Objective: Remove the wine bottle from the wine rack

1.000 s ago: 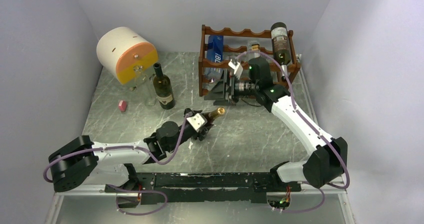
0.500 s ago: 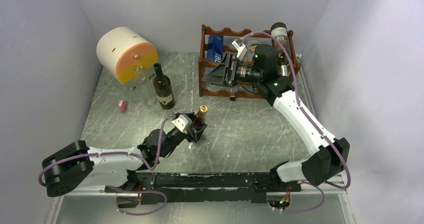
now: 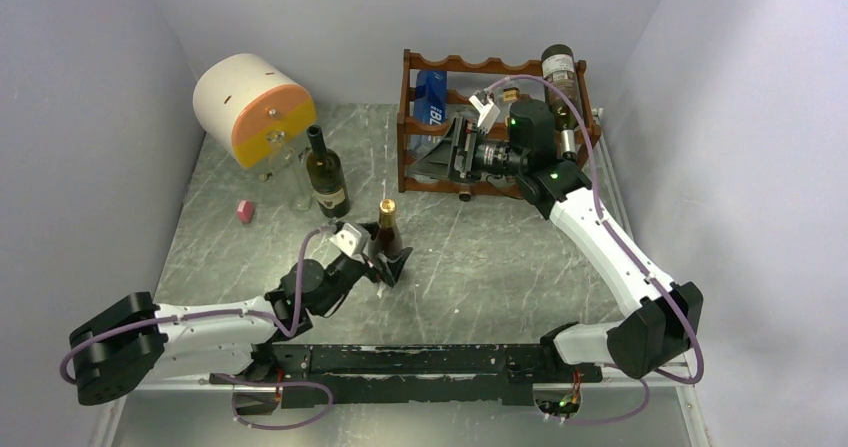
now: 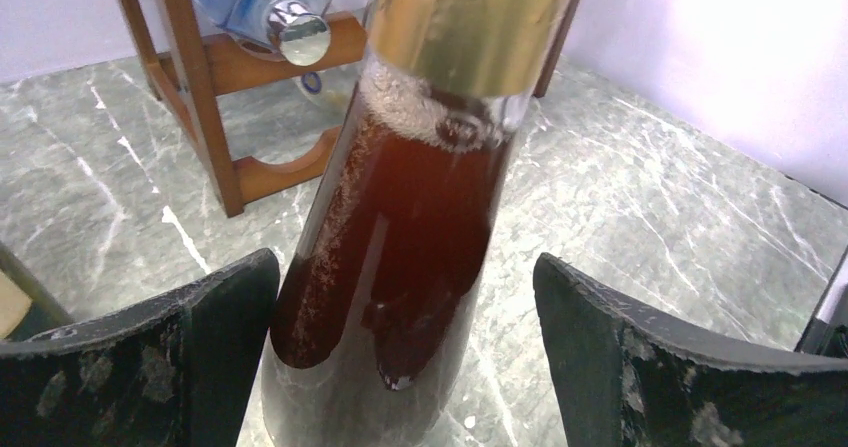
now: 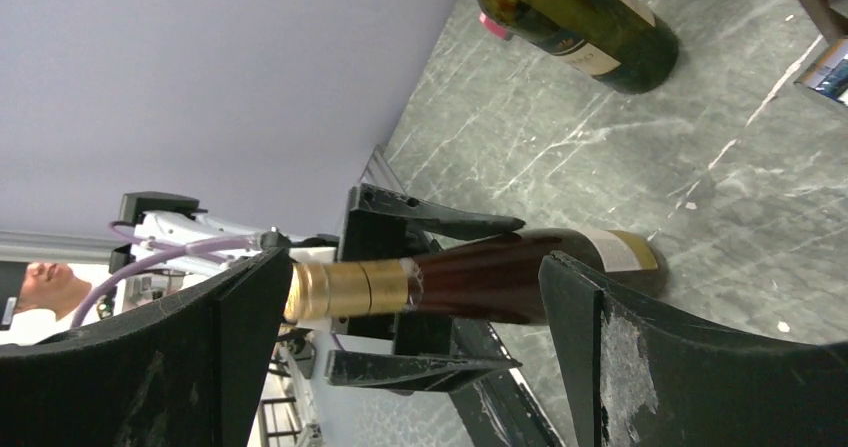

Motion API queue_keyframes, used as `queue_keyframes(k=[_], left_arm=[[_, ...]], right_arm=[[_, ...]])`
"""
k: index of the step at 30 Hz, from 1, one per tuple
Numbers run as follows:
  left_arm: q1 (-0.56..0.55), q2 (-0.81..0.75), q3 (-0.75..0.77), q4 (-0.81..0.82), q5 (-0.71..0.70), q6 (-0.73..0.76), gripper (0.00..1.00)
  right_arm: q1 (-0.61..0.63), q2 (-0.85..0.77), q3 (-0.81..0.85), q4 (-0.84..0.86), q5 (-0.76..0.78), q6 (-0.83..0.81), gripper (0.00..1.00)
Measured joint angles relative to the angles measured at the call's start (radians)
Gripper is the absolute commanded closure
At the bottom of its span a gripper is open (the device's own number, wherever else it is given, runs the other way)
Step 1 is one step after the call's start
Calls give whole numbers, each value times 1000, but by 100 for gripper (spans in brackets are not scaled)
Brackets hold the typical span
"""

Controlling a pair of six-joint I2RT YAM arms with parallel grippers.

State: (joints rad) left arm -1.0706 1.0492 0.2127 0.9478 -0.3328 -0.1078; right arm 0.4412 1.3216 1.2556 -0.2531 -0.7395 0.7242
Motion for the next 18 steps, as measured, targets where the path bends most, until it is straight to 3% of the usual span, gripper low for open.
queue_keyframes(k=[11, 18], left_arm=[[2, -93, 252, -467, -67, -55, 3], [4, -94, 381, -675, -117, -63, 33]], right_arm=[[-6, -56, -1, -109, 68, -100, 0], [-9, -62, -1, -166, 117, -148, 0]])
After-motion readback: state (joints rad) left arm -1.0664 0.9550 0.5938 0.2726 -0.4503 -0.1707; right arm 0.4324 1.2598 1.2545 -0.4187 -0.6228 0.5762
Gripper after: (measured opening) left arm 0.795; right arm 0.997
